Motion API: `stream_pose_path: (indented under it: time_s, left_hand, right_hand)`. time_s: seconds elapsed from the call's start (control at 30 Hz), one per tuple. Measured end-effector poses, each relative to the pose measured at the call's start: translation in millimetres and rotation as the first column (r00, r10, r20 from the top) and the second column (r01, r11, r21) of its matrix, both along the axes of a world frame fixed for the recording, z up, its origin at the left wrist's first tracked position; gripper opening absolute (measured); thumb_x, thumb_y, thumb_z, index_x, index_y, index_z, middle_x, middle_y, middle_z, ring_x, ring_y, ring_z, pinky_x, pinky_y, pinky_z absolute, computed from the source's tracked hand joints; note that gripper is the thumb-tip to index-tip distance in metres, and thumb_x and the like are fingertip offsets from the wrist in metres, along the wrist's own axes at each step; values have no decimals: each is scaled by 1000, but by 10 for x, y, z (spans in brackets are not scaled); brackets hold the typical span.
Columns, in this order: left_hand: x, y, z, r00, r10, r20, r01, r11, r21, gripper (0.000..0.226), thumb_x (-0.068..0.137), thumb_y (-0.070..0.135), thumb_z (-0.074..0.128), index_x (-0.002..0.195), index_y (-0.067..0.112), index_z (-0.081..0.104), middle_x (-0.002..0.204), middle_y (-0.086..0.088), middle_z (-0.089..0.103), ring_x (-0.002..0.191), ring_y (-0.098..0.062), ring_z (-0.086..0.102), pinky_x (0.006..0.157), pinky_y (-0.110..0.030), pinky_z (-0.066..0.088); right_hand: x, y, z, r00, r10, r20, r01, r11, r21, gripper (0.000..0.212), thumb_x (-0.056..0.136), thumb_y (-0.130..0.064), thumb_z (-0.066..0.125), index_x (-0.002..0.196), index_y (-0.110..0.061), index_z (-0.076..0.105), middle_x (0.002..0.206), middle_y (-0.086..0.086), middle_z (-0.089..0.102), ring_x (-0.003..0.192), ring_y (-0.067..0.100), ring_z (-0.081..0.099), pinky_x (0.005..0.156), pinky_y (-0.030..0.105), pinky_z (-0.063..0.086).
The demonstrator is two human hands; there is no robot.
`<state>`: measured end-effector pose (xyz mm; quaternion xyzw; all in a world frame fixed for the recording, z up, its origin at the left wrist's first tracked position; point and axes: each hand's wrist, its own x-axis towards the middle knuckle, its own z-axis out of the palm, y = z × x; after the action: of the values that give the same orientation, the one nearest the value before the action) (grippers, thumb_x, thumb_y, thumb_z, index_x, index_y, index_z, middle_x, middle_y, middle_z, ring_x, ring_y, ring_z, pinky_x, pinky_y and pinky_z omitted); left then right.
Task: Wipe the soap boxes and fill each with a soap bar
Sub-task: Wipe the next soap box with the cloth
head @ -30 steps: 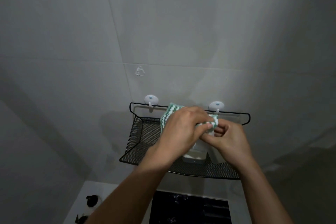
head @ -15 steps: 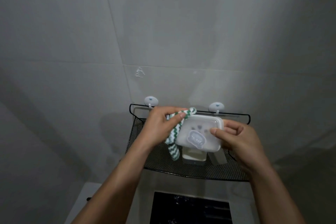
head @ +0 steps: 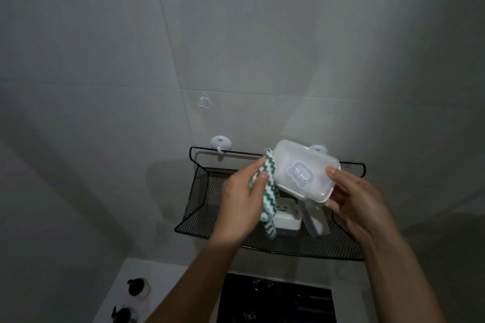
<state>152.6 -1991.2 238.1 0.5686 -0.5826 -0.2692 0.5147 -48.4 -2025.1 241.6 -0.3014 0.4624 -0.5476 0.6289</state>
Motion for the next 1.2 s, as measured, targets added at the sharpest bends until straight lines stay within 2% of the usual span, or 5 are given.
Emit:
stream_pose_path:
  time_s: [0.27,0.53,0.67,0.9,1.2]
  left_hand:
    - [205,-400,323,993,-112,-29,114,991,69,29,98,20,57,124,21,68,119,7,70,103,1,66,88,-18,53]
    - [-323,-112,-31,962,243,-122,-248,968,-28,35,98,22,57,132,20,62,119,1,70,104,-11,67,92,-35,55]
    - [-515,-20,-167,961,221,-169,-220,975,22,46,97,24,58,142,25,51,121,-1,68,106,-13,66,93,-39,55]
    - [-475,-12,-163,935,209,-287,-217,976,6,43,96,11,58,137,22,57,130,3,64,118,-10,61,101,-41,51]
    - [-33,-183,79,983,-87,-159,85,996,-20,38,91,6,64,124,24,68,118,13,68,107,6,63,91,-18,52]
  right_hand:
    - [142,51,-12,997,63,44,-65,997,29,18,63,-18,77,78,-7,78,87,16,78,73,23,77,55,33,61]
    - [262,46,-29,991,-97,97,93,994,52,2,88,-5,70,88,-5,68,82,13,78,73,22,77,54,31,60]
    - [301,8,-35,984,-139,115,136,990,37,9,89,-2,69,84,-8,65,84,11,78,75,21,77,55,30,59]
    - [248,5,-75,997,25,77,-31,996,78,27,87,2,64,111,-10,70,98,13,77,81,21,77,59,29,60]
    - [40,26,52,971,239,-30,-231,960,157,49,66,-26,79,106,-2,69,102,19,77,87,28,77,62,32,62]
